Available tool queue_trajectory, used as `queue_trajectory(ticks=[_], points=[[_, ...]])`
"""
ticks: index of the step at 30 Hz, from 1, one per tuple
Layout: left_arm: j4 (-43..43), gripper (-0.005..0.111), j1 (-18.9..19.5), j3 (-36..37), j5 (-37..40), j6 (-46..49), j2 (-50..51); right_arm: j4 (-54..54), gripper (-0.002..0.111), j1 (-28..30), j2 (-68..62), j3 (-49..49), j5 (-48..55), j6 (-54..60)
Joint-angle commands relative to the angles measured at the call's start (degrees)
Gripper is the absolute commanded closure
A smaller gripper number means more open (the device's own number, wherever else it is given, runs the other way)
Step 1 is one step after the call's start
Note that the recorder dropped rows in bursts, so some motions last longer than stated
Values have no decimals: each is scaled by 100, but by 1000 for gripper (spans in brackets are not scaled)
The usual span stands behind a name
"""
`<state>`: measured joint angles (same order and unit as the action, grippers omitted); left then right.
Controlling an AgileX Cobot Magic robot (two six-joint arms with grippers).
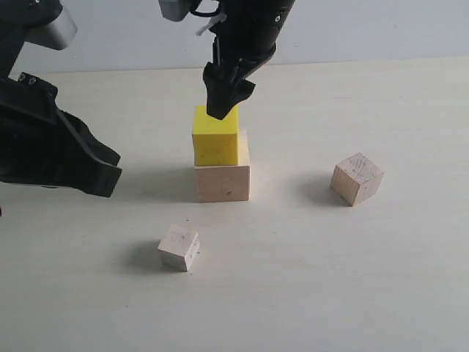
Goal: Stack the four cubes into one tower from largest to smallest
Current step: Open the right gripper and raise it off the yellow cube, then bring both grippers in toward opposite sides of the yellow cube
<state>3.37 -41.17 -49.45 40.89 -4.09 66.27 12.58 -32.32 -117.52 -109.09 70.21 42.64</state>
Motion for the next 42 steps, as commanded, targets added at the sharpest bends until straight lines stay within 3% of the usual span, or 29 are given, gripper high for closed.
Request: queue_trajectory(ticks=[1,5,11,17,23,25,29,34,39,42], points=[[-24,107,9,-25,-71,-47,-37,-452,40,11,174,-40,-25,-1065],[-36,107,9,-25,-183,-47,-37,-766,67,11,174,-40,-25,-1578],[-36,107,9,-25,-207,-69,-37,-280,108,11,218,-40,-25,-1779],[-96,107,9,-25,-401,-234,-25,-60,108,11,239,-30,-25,-2042],[-1087,107,243,-25,-478,-1479,4,159,108,304,239,-30,-25,-2170],[-801,107,873,-97,-490,-1563,278,522,108,975,239,-18,-25,-2298],[-702,107,999,-417,-521,-1428,724,1259,108,1781,334,733,-557,-2264],[2,107,1029,-926,-579,-734,1864,2666,108,2163,348,1961,-1002,-1453],[799,107,1433,-1165,-657,6,2475,3671,108,2163,348,2181,-930,-960],[2680,107,1881,-1174,-712,1634,2824,3657,108,2163,348,2313,-931,-960]])
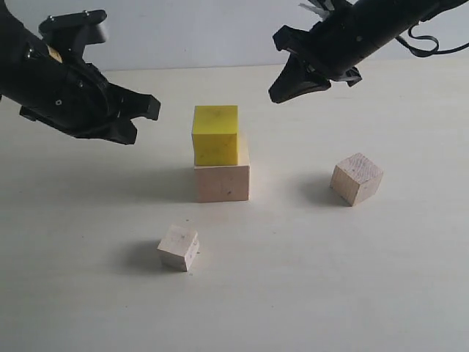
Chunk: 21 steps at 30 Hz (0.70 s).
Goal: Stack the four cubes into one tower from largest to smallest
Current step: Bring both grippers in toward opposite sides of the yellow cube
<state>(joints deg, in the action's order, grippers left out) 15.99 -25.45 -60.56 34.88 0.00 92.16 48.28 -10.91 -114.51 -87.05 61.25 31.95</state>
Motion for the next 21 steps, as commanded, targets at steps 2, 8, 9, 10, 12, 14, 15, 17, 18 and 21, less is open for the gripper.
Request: queue_trajectory(ticks=[2,8,9,10,12,14,15,17,18,21], points=[[2133,107,499,-87,-111,1933,379,87,108,22,6,163,-61,108],[2952,107,646,-215,18,2792,768,101,108,22,-290,163,92,108],[3129,107,646,-288,68,2950,869,127,108,22,-369,163,93,122],[3271,107,646,-328,82,3074,933,154,108,22,-407,163,93,131],[3650,107,646,-439,139,3364,1135,247,108,22,-487,163,93,143],[3811,107,646,-529,155,3461,1261,334,108,22,-545,163,104,143],[3811,107,646,-545,166,3479,1305,334,108,22,-547,163,89,143],[3897,107,646,-570,166,3569,1344,369,108,22,-570,163,88,214],[3928,107,646,-570,181,3607,1352,391,108,22,-570,163,88,264],[4046,107,646,-570,266,3725,1391,438,108,22,-570,163,77,264]])
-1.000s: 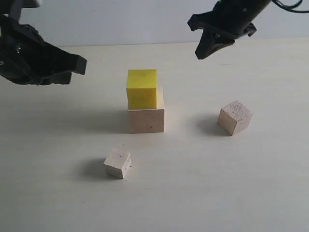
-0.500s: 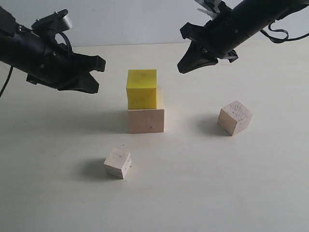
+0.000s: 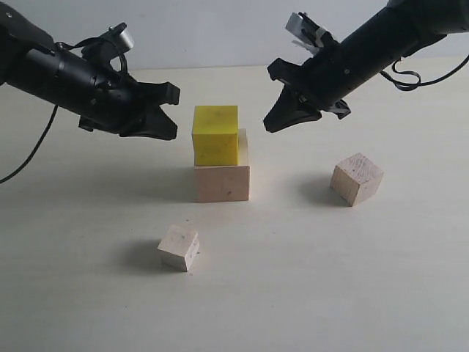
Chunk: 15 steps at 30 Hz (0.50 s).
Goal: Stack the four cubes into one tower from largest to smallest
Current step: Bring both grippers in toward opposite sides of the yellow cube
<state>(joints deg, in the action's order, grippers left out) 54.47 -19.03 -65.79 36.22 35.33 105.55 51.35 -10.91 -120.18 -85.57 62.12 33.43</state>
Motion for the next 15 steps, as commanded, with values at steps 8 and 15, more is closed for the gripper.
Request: queue_trajectory(ticks=[8,15], points=[[682,107,4,-48,409,611,140,133,108,22,-3,15,1,127],[755,107,4,-48,611,662,154,133,108,22,-3,15,1,127]])
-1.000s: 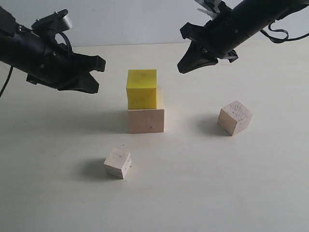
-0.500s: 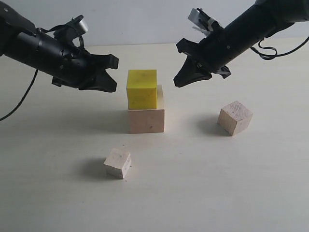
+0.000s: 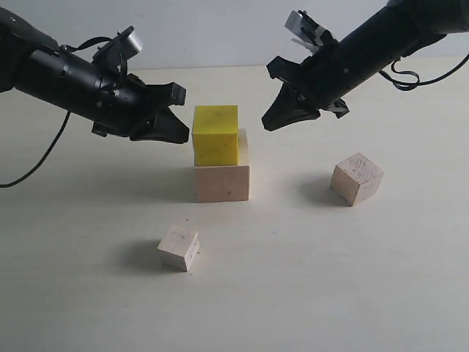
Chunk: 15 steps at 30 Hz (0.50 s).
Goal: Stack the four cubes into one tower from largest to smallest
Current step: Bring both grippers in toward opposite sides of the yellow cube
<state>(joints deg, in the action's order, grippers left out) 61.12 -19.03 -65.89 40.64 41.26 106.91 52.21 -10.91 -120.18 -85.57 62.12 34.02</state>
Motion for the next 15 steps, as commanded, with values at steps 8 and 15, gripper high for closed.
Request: queue_trajectory(ticks=[8,15], points=[[90,107,-95,-38,295,182,17,48,108,22,-3,15,1,69],[124,107,-171,-38,189,199,65,48,108,22,-3,15,47,69]])
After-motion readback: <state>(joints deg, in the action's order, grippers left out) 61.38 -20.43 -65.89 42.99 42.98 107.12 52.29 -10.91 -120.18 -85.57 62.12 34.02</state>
